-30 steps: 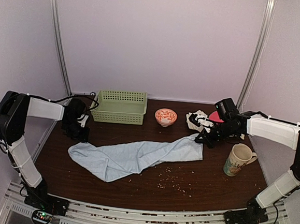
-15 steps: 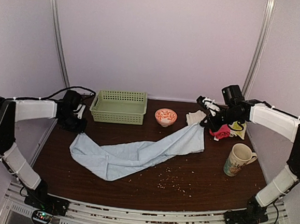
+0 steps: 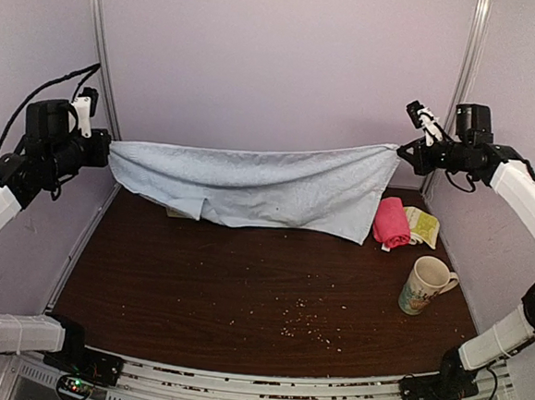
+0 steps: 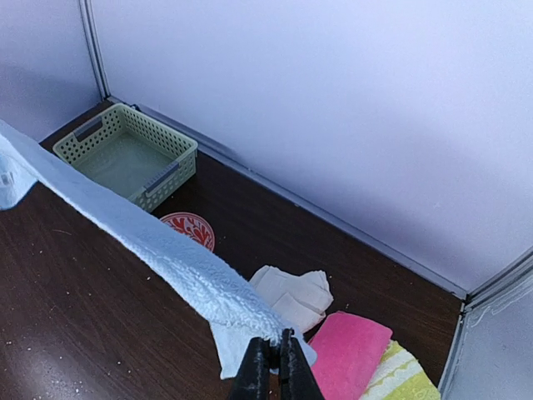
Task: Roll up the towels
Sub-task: Flatten out the towel at the center of the board.
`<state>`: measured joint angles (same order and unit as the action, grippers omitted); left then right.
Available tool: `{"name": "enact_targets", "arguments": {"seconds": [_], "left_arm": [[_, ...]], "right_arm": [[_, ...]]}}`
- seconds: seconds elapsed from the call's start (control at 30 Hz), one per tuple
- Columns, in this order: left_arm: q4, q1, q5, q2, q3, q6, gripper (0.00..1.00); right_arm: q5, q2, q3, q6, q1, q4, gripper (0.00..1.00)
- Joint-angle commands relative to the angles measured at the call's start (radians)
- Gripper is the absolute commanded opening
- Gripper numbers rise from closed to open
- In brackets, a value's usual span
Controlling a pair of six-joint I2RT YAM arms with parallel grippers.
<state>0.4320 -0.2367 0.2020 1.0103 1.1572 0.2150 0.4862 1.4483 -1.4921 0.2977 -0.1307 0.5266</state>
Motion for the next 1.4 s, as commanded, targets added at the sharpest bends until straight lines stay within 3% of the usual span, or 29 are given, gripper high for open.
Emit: {"name": "enact_targets", "arguments": {"seconds": [0.0,0.13,0.3,0.4,0.53,0.6,0.8,1.0,1.2,1.37], "left_arm": [[-0.003,0.000,0.038,-0.103,0.013,-0.039,0.00],[0.040,0.001,0.043,-0.207,0.015,-0.056,0.00],[0.045,-0.006,-0.046,-0.349,-0.009,-0.040,0.00],[0.047,-0.011,-0.084,-0.472,-0.021,-0.006,0.00],[0.051,-0.014,-0.082,-0.620,-0.025,0.021,0.00],[0.085,-0.013,-0.070,-0.636,-0.022,0.028,0.00],[0.114,-0.013,-0.038,-0.506,-0.171,0.092,0.00],[-0.010,-0.013,0.069,-0.230,-0.284,0.090,0.00],[-0.115,-0.012,0.126,-0.056,-0.197,0.041,0.00],[-0.104,-0.012,0.126,-0.091,-0.088,0.027,0.00]], "right_arm": [[0.030,-0.142,-0.005,-0.035,0.027,-0.027,0.00],[0.069,-0.270,0.074,-0.030,0.030,-0.023,0.00],[0.249,-0.456,0.178,0.024,0.029,0.043,0.00],[0.364,-0.583,0.213,0.101,0.034,0.147,0.00],[0.495,-0.626,0.201,0.245,0.072,0.405,0.00],[0.503,-0.639,0.245,0.247,0.074,0.404,0.00],[0.335,-0.584,0.403,0.083,0.075,0.144,0.00],[0.195,-0.335,0.448,0.060,0.073,-0.010,0.00],[0.156,-0.098,0.295,0.066,0.073,-0.011,0.00],[0.134,-0.172,0.224,0.004,0.074,-0.082,0.00]]}}
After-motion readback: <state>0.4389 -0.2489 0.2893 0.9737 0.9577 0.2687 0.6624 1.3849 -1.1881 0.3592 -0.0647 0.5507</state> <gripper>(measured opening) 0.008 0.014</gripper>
